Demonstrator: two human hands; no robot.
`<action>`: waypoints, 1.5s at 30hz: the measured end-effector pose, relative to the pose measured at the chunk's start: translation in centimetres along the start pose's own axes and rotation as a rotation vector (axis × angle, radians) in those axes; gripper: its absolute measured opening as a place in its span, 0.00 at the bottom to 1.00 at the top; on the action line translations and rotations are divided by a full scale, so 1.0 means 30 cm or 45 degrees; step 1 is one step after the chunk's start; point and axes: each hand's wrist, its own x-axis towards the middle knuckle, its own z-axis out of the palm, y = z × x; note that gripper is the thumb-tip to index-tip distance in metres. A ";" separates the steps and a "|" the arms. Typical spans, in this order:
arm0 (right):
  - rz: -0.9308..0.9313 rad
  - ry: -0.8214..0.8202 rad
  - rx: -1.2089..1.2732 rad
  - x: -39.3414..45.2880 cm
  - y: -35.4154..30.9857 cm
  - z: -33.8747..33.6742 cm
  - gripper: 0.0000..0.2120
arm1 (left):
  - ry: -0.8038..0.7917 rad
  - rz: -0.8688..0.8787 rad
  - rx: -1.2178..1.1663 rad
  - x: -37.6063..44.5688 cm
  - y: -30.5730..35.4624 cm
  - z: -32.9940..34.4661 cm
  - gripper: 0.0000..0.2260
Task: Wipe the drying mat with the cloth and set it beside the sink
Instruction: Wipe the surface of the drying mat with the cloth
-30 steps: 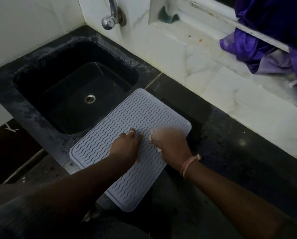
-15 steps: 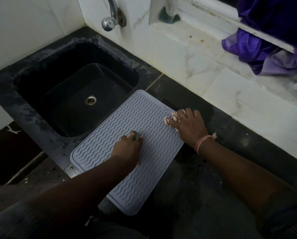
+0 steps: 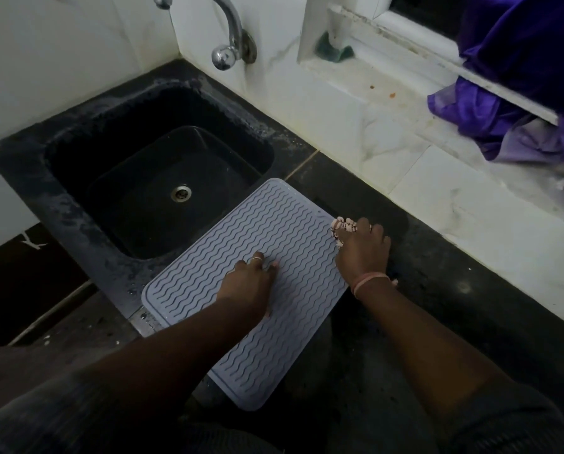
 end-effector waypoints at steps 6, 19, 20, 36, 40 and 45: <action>0.096 -0.041 0.167 -0.004 -0.077 -0.021 0.15 | -0.004 0.012 -0.013 0.007 -0.001 -0.008 0.44; 0.240 -0.254 0.302 -0.159 -0.228 -0.079 0.21 | -0.057 -0.009 0.005 0.017 -0.002 -0.035 0.48; 0.246 -0.263 0.316 -0.177 -0.237 -0.080 0.20 | -0.055 -0.002 0.002 0.015 -0.003 -0.037 0.47; 0.156 -0.276 0.438 -0.251 -0.236 -0.045 0.20 | 0.118 0.084 0.009 -0.117 -0.134 0.045 0.31; 0.192 -0.328 0.295 -0.259 -0.298 -0.064 0.20 | 0.080 0.075 0.061 -0.133 -0.201 0.099 0.40; 0.234 -0.428 0.251 -0.292 -0.356 -0.071 0.23 | 0.008 0.081 0.062 -0.109 -0.222 0.111 0.43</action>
